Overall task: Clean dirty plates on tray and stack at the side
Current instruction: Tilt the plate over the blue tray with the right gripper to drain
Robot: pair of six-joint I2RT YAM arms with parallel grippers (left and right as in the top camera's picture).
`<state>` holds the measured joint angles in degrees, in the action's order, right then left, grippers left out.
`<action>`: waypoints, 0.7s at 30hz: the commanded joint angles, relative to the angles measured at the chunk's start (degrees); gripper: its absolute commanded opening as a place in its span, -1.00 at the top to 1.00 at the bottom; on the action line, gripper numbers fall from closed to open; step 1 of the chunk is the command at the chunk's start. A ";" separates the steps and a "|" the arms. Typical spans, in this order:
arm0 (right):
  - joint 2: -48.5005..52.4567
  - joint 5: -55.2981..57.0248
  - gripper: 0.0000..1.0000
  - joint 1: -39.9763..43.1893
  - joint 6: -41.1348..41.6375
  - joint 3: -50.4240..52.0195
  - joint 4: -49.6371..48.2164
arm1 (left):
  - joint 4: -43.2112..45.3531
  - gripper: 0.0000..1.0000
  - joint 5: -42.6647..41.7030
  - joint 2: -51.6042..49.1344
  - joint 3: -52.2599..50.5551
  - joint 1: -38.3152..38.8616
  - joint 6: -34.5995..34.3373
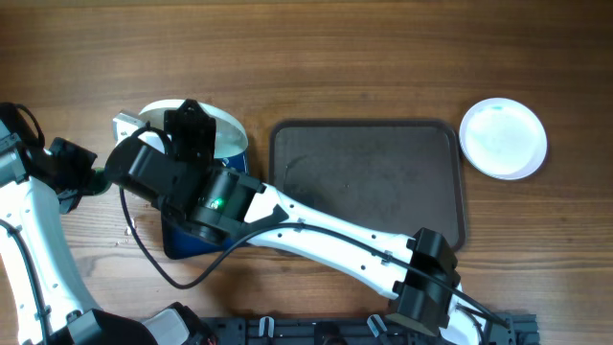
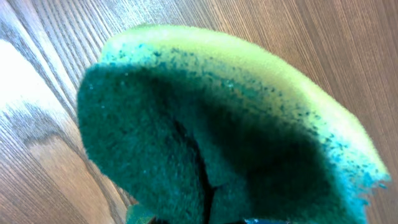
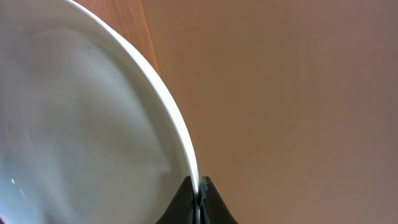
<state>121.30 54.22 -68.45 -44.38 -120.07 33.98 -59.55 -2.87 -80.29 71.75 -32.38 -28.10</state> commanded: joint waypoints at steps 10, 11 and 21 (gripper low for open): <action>0.22 4.52 0.91 0.09 -4.31 -1.42 -3.17 | 0.17 0.92 -0.09 0.57 0.70 -0.42 0.68; 0.22 4.52 0.91 0.09 -4.20 -1.42 -3.17 | 0.20 0.92 -0.09 0.57 0.70 -0.42 0.68; 0.22 -0.31 0.91 0.74 10.56 -1.42 2.45 | -0.02 0.92 -0.09 0.57 0.70 -0.42 0.68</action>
<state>121.30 57.49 -68.42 -45.15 -120.14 32.88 -59.55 -2.87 -80.29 71.75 -32.38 -28.10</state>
